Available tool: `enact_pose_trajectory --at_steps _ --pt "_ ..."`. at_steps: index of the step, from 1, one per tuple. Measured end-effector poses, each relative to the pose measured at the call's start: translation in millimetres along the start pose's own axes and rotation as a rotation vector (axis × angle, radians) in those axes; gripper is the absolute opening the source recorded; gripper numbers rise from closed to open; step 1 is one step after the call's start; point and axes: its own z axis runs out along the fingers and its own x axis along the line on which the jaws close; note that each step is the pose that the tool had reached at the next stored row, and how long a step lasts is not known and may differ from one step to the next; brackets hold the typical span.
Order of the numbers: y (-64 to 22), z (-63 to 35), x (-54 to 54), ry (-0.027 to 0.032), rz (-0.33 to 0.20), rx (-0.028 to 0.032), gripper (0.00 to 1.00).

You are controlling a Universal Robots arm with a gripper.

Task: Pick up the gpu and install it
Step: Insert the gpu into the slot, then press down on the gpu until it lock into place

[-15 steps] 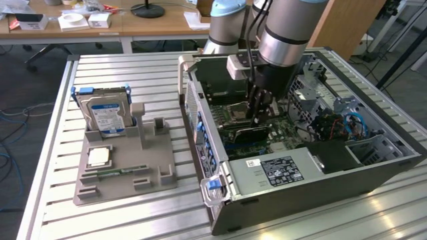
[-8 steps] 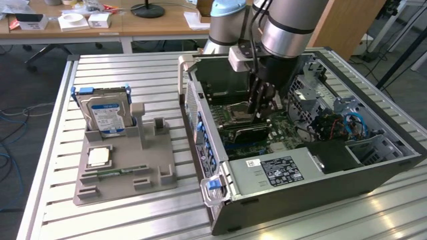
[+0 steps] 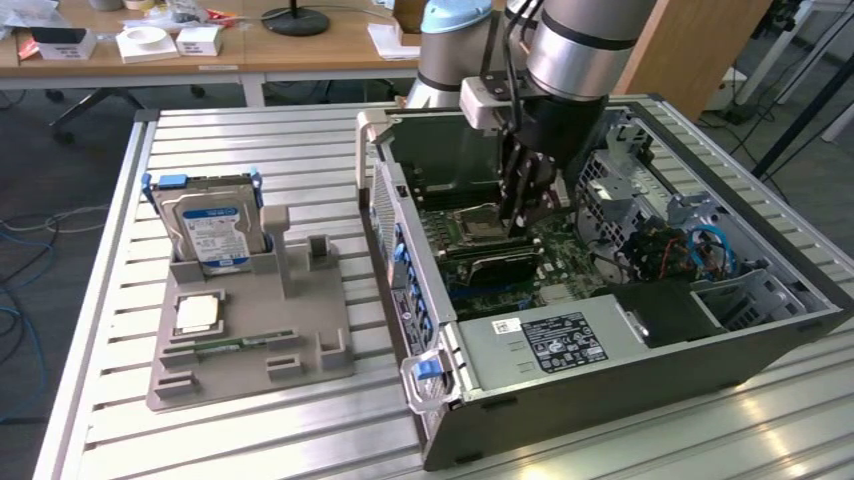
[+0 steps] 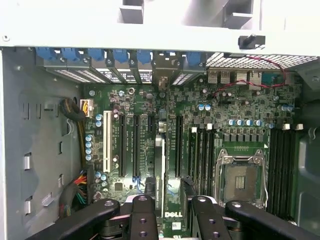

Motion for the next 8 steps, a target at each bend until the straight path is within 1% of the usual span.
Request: enact_pose_trajectory --at_steps 8 --pt "0.0 -0.1 0.0 0.0002 0.0 -0.0001 0.34"
